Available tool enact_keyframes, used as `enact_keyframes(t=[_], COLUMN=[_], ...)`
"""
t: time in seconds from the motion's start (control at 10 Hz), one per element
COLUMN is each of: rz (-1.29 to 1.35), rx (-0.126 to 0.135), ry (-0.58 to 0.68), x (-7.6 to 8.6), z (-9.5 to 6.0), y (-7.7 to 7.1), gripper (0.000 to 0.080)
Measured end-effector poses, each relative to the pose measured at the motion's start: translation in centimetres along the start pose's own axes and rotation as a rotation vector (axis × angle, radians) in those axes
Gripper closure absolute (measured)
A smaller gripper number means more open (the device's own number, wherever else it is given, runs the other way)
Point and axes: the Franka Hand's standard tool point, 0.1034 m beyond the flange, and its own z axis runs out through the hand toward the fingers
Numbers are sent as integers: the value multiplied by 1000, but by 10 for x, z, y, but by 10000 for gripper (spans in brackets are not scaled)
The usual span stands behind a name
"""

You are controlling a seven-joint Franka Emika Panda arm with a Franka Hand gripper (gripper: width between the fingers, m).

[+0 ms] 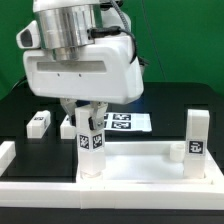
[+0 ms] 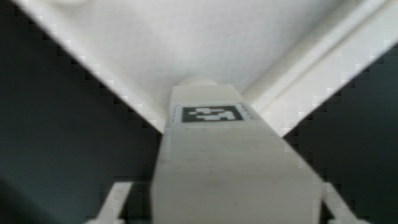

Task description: Assemble desk

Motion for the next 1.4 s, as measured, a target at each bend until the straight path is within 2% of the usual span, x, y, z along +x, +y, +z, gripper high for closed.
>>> enact_keyframes(t=[0.1,0.2,0.3,0.5,0.6,0.7,0.8,0.9,1.0,1.2,1.3,1.4], rz=[241,404,480,442,356,121,-83,-223,-255,-400,-526,-769], rx=[2,22,34,33,32,38,39,40,39,36,27,-5], ry=[-4,-23,-37,-37,-26,1,4,5,6,10,22,47], x=[-1,2,5,2,3,3,0,-2,-1,0,0,-1], z=[0,-1,-1,0,0,0,1,1,1,1,2,5], y=[-1,0,3,2,1,-2,-5,-6,-5,-5,-5,-6], gripper=[510,510,509,509,404,404,208,208,162,151,151,150])
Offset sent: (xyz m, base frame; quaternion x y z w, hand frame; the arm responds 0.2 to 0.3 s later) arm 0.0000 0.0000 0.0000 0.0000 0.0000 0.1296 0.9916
